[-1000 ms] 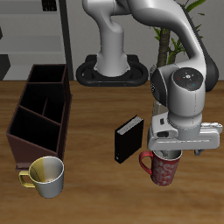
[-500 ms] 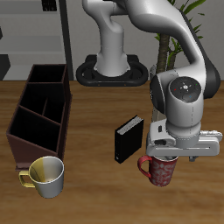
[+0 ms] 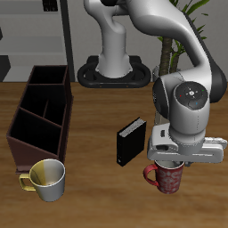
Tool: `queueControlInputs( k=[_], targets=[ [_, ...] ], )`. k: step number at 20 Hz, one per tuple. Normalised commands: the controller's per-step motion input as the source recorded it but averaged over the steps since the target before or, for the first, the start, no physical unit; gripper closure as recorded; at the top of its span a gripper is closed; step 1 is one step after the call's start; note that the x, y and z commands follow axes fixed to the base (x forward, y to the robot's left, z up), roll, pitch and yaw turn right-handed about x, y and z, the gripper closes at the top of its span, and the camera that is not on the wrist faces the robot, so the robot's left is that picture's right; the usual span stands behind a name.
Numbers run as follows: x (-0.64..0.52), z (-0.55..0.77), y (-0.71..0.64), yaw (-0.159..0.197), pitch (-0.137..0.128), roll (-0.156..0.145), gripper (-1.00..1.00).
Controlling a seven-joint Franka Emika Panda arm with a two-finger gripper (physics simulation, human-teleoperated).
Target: Place the red mug into the right desk caddy's right compartment
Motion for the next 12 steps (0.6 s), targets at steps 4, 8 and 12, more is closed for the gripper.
queueControlInputs(
  k=[4, 8, 12],
  targets=[
    [0.01, 0.43, 0.04, 0.028, -0.061, -0.006, 1.00],
    [-0.03, 0.76, 0.09, 0.010, -0.085, -0.005, 1.00],
    [-0.13, 0.60, 0.02, 0.023, -0.070, -0.001, 1.00]
  ],
)
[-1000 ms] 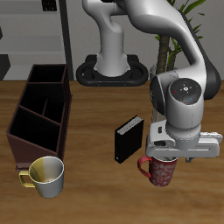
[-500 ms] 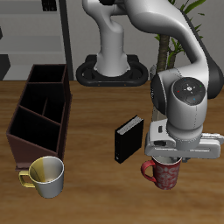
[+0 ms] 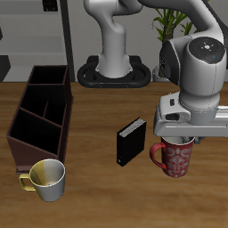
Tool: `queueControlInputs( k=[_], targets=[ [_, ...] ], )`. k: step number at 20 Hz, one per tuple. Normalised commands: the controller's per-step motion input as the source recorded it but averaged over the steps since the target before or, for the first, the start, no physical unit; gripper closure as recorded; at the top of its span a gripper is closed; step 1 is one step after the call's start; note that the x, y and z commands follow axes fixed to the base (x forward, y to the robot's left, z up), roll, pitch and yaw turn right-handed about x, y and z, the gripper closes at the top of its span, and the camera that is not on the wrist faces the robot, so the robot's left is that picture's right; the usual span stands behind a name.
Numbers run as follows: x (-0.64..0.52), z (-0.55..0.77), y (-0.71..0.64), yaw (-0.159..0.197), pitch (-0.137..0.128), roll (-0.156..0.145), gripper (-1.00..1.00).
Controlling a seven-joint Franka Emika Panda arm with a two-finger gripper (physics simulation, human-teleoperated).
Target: Place the red mug into the right desk caddy's right compartment
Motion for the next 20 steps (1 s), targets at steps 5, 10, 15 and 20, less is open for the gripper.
queueControlInputs(
  k=[5, 10, 15, 20],
  targets=[
    [-0.33, 0.92, -0.03, 0.014, -0.103, -0.010, 1.00],
    [-0.39, 0.73, -0.04, 0.008, -0.070, -0.001, 1.00],
    [-0.62, 0.67, -0.24, -0.024, 0.023, 0.017, 1.00],
    [-0.73, 0.46, -0.47, 0.054, -0.041, -0.029, 1.00]
  ],
)
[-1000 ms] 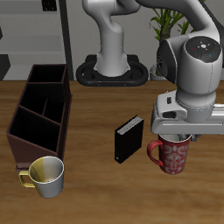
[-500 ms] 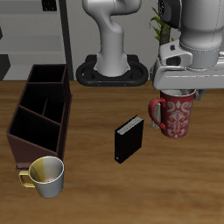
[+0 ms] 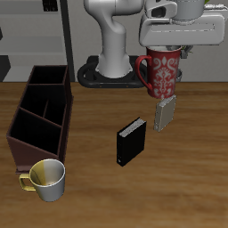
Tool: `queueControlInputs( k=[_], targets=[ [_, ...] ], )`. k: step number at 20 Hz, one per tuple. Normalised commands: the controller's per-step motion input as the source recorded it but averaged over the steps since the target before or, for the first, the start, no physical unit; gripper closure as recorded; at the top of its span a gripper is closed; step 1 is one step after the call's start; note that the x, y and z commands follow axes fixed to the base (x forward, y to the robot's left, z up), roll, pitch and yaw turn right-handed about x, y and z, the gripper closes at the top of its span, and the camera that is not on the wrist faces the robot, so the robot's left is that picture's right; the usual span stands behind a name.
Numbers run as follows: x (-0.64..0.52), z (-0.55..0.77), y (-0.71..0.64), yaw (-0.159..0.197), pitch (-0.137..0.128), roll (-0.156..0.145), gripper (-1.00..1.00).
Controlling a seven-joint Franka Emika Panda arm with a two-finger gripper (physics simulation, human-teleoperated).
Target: Place the red mug into the right desk caddy's right compartment
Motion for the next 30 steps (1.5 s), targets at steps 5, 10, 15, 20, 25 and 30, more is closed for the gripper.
queueControlInputs(
  k=[5, 10, 15, 20, 25, 30],
  targets=[
    [-0.67, 0.33, -0.55, 0.035, -0.051, -0.079, 1.00],
    [-0.46, 0.09, -0.29, 0.021, -0.047, -0.053, 1.00],
    [-1.21, -0.13, -0.55, 0.000, -0.131, -0.140, 1.00],
    [-0.65, -0.17, -0.23, -0.007, -0.055, -0.020, 1.00],
    [-0.37, -0.18, -0.13, -0.008, -0.028, 0.002, 1.00],
    [-0.42, -0.15, -0.19, -0.019, -0.034, 0.025, 1.00]
  ],
)
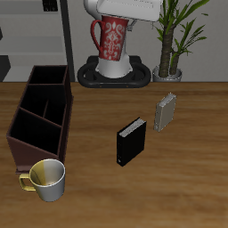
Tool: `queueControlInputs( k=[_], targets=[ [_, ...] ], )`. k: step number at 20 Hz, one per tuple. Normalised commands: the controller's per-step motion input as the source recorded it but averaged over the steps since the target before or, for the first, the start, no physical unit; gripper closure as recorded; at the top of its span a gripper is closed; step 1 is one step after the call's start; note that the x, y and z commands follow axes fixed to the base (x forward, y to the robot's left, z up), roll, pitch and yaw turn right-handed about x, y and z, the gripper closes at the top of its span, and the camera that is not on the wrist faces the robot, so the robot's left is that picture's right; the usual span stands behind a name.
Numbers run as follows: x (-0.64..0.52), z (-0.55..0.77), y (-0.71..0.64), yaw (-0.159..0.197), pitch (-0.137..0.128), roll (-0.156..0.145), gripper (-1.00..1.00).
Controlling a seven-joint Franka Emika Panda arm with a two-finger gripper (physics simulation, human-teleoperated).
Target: Place the red mug into the right desk caddy's right compartment
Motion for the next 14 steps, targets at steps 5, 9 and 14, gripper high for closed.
queueControlInputs(
  k=[5, 9, 14],
  targets=[
    [-0.30, -0.08, -0.15, 0.005, -0.008, 0.084, 1.00],
    [-0.45, -0.06, -0.12, 0.001, -0.011, 0.072, 1.00],
    [-0.33, 0.03, -0.18, 0.022, -0.039, 0.002, 1.00]
  ],
)
